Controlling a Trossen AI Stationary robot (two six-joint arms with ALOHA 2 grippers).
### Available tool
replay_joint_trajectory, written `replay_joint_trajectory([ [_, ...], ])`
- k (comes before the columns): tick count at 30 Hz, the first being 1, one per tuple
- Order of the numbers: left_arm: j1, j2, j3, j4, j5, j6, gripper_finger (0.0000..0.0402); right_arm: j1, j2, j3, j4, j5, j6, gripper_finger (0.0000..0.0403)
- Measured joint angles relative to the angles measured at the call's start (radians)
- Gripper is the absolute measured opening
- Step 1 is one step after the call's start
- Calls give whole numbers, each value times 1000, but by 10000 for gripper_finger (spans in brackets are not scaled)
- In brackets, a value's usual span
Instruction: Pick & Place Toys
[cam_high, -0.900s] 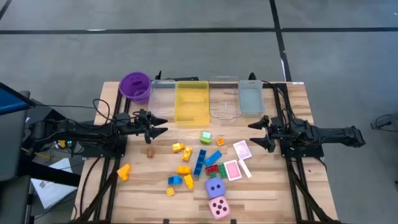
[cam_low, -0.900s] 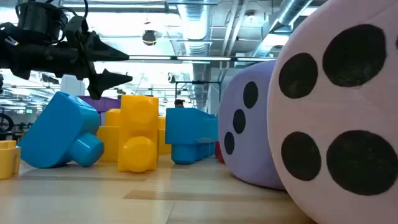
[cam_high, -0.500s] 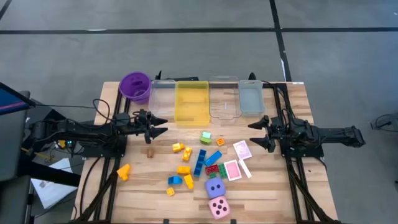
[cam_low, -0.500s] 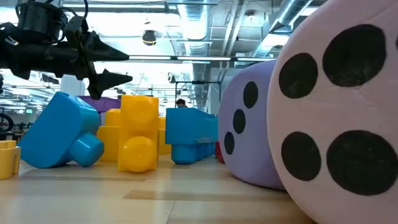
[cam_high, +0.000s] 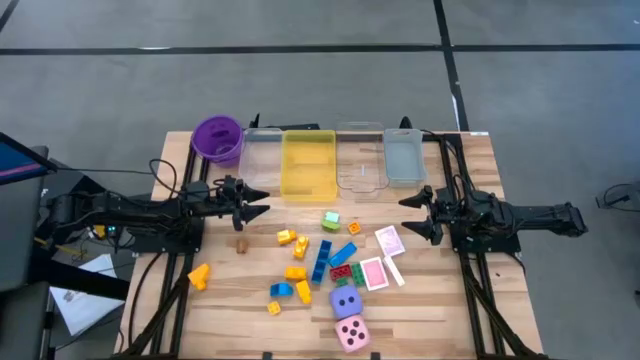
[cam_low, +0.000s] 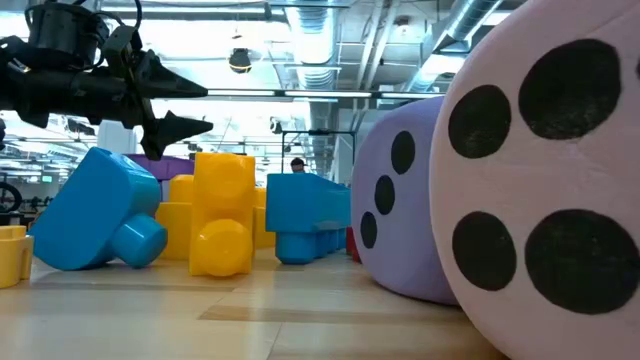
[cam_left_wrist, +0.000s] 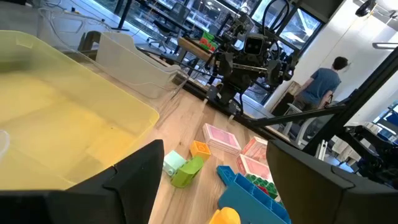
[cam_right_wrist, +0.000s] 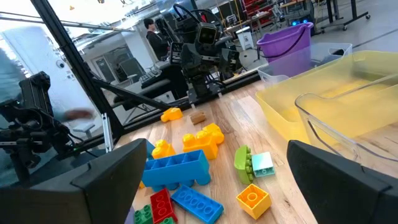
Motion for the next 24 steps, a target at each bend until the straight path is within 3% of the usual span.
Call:
replay_joint_trajectory([
  [15, 0, 0, 0, 0, 0, 0, 278, 0, 0, 0, 0, 0, 0, 379],
  [20, 0, 0, 0, 22, -152, -10, 278, 0, 0, 0, 0, 0, 0, 379],
  [24, 0, 0, 0, 185, -203, -187, 278, 0, 0, 0, 0, 0, 0, 379],
])
